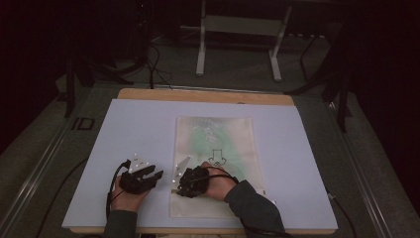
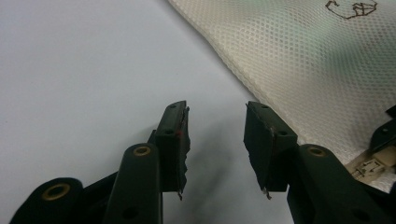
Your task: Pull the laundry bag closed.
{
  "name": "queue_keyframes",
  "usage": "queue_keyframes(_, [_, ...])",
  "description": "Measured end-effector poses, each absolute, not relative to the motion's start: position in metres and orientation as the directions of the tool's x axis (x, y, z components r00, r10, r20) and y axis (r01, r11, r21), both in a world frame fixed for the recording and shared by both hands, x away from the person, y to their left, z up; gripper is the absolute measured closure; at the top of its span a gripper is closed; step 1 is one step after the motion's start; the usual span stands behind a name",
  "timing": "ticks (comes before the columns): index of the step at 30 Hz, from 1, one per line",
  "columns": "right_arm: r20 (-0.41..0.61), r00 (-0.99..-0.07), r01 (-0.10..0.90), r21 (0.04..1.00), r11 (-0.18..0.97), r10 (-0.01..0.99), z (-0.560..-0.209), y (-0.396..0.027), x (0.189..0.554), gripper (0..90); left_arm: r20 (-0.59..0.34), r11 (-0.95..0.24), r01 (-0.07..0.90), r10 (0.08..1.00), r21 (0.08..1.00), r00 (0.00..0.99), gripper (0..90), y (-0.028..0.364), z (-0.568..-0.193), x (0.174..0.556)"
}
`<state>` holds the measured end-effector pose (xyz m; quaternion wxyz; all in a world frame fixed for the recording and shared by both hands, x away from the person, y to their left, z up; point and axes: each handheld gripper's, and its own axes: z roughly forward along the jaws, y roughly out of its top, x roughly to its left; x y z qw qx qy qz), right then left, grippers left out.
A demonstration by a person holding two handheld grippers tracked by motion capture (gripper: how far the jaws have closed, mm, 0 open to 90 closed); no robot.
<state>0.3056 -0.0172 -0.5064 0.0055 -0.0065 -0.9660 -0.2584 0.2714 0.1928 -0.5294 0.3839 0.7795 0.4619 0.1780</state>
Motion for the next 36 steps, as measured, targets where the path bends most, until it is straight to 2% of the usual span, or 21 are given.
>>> queue_keyframes(15, [0.011,-1.000,0.022,0.483,0.875,0.019,-0.510,-0.011,0.306,81.3,-0.098,-0.292,0.571,0.827,0.767,0.554,62.9,0.186,-0.527,0.265])
queue_keyframes(19, [0.008,-1.000,0.024,0.480,0.877,0.023,-0.511,-0.011,0.306,81.3,-0.114,-0.298,0.572,0.811,0.764,0.574,69.2,0.182,-0.527,0.262])
queue_keyframes(26, [0.004,-1.000,0.022,0.480,0.877,0.024,-0.511,-0.011,0.305,81.4,-0.140,-0.308,0.572,0.782,0.760,0.608,86.4,0.175,-0.526,0.258])
queue_keyframes(36, [-0.003,-1.000,0.016,0.483,0.876,0.020,-0.512,-0.012,0.304,81.9,-0.164,-0.329,0.580,0.752,0.745,0.638,88.6,0.165,-0.527,0.258])
